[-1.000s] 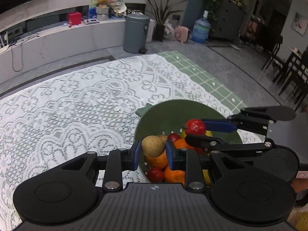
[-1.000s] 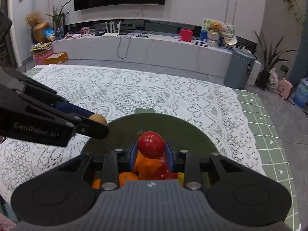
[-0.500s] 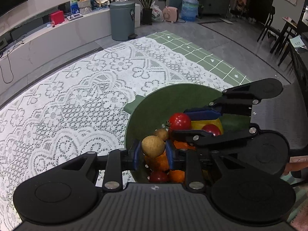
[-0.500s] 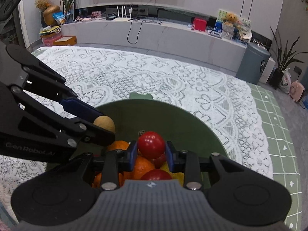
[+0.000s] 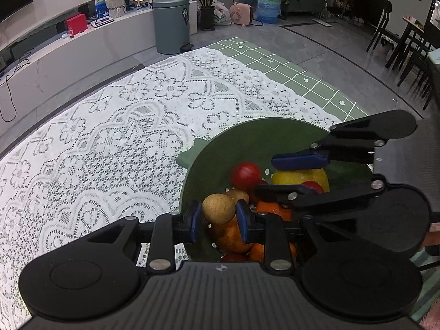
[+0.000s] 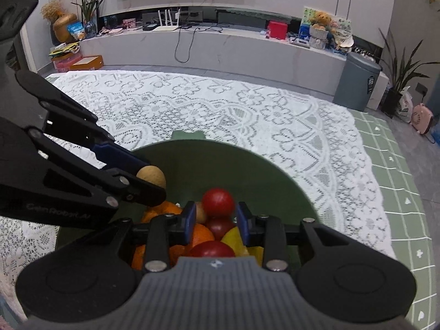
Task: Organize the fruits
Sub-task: 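Carry the kiwi and tomato into the green colander and open both tools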
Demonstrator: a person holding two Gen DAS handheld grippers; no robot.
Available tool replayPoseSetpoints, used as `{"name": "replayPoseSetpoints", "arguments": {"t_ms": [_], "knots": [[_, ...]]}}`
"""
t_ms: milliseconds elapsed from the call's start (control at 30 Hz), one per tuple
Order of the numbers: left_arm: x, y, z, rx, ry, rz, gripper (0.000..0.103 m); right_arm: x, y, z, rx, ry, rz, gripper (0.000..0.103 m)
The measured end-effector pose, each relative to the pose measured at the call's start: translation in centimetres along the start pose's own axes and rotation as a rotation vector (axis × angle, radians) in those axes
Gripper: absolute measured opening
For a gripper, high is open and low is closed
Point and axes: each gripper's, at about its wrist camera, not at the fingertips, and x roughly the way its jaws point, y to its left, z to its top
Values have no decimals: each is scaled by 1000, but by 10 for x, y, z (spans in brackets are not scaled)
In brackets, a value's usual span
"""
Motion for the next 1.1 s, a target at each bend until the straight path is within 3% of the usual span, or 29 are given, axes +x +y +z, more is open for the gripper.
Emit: {"name": "replayPoseSetpoints", "arguments": {"t_ms": [700,867,1100], "knots": [[4,-4,-1,-9,-12,3,35,-29,1,-8,72,-18,-75,39],[-6,-4,-1,-13,-41,-5,41,-38,1,-5,78,-30,-88,45],[-38,3,1,-45,-120,12,44,-58,5,3,118,-73,-115,67]]}}
